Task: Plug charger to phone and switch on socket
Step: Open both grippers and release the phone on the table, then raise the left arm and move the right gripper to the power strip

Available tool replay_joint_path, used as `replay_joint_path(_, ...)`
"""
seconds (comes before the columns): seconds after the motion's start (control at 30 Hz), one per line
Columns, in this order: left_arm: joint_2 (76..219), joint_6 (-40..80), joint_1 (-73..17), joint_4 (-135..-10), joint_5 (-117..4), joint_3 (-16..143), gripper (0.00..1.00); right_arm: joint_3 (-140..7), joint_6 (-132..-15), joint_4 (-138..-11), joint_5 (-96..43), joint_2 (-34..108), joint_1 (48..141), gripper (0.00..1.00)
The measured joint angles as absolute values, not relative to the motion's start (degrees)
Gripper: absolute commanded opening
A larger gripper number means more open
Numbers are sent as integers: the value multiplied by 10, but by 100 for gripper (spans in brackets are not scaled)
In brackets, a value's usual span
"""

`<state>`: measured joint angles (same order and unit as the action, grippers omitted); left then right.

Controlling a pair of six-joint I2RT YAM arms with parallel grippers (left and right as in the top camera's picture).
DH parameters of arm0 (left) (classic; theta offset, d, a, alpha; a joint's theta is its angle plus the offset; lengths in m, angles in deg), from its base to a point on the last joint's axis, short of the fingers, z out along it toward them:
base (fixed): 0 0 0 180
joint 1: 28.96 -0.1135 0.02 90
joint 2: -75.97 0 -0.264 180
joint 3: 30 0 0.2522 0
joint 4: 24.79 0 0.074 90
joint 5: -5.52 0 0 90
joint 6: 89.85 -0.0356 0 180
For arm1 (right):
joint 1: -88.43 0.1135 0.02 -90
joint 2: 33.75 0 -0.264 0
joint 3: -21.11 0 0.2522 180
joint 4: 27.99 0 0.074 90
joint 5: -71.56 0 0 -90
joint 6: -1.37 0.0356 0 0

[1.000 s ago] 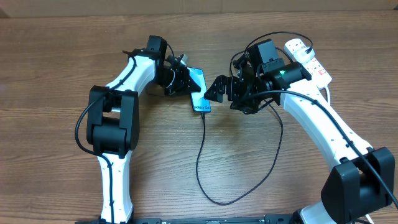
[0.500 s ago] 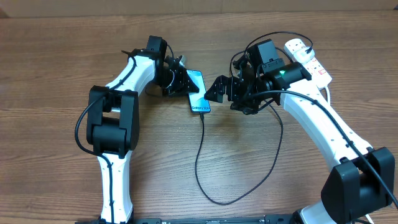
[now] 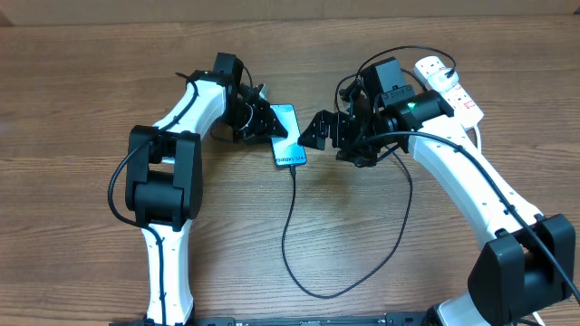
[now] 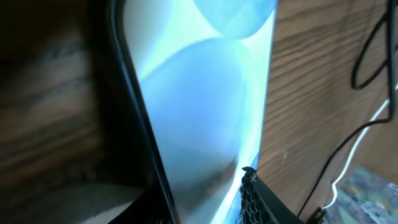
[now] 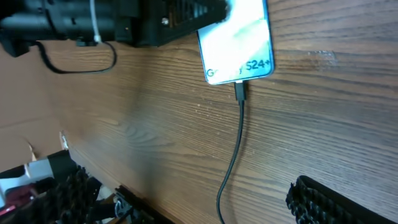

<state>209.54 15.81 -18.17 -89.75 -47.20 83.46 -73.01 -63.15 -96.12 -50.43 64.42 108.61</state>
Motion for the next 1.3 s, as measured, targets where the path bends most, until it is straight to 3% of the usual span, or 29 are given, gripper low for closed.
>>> replay_joint_path(0.57,2062,165,-185,-950,-634,846,41,-731,-630,-985,-434,644,1086,100)
replay_joint_path(0.77,1948,166,-200,-948,-690,843,41,-778,-632,-1061,-379,650,1073,100)
replay_joint_path(0.8,1914,166,-203,-947,-700,843,52,-795,-634,-1071,-368,651,1067,100)
replay_joint_path(0.83,1879,164,-204,-947,-709,843,100,-813,-637,-1077,-354,651,1060,100)
replay_joint_path(1.07,1677,168,-204,-948,-744,846,100,-910,-647,-1047,-200,651,988,100)
replay_joint_path(1.3,1648,168,-204,-959,-776,846,100,-912,-648,-982,-23,655,891,100)
